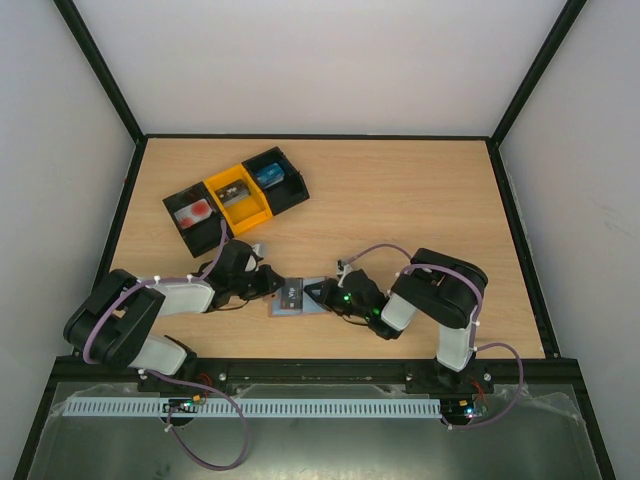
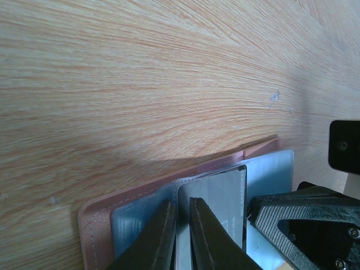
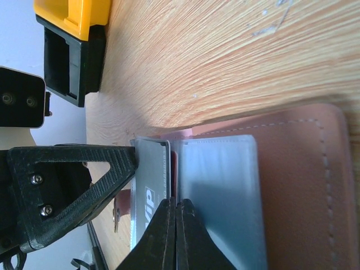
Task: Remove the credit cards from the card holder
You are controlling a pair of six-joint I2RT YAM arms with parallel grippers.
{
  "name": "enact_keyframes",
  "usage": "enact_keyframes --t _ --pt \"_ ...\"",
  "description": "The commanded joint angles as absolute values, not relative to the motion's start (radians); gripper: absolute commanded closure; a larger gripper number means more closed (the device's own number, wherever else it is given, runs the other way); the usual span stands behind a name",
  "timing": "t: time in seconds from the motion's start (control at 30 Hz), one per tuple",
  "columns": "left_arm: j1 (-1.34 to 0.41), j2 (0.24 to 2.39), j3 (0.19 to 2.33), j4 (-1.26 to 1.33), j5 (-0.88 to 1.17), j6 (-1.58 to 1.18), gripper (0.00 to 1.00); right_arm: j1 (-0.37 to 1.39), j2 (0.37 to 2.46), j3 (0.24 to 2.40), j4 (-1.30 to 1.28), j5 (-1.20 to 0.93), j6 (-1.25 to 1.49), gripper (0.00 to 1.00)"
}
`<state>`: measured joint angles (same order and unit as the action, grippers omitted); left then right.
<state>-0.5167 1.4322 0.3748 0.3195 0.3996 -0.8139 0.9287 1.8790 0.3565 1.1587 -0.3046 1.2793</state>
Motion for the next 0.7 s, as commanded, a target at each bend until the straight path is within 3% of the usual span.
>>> enact_keyframes --t 0.0,0.13,0.4,0.67 --pt "-0.521 1.456 0.350 0.193 0.353 -0.798 0.90 0.927 1.865 0.321 1.089 -0.254 1.272 0.98" --pt "-0.521 1.453 0.346 0.198 0.359 -0.799 0.91 0.928 1.861 0.347 1.057 -0.280 1.255 0.98" --pt "-0.522 1.449 0.348 0.198 0.360 -0.798 0.92 0.950 1.868 0.399 0.958 -0.287 1.231 0.85" --pt "-0.521 1.444 0.346 0.196 0.360 -0.800 0.93 0.954 1.869 0.409 0.929 -0.276 1.224 0.86"
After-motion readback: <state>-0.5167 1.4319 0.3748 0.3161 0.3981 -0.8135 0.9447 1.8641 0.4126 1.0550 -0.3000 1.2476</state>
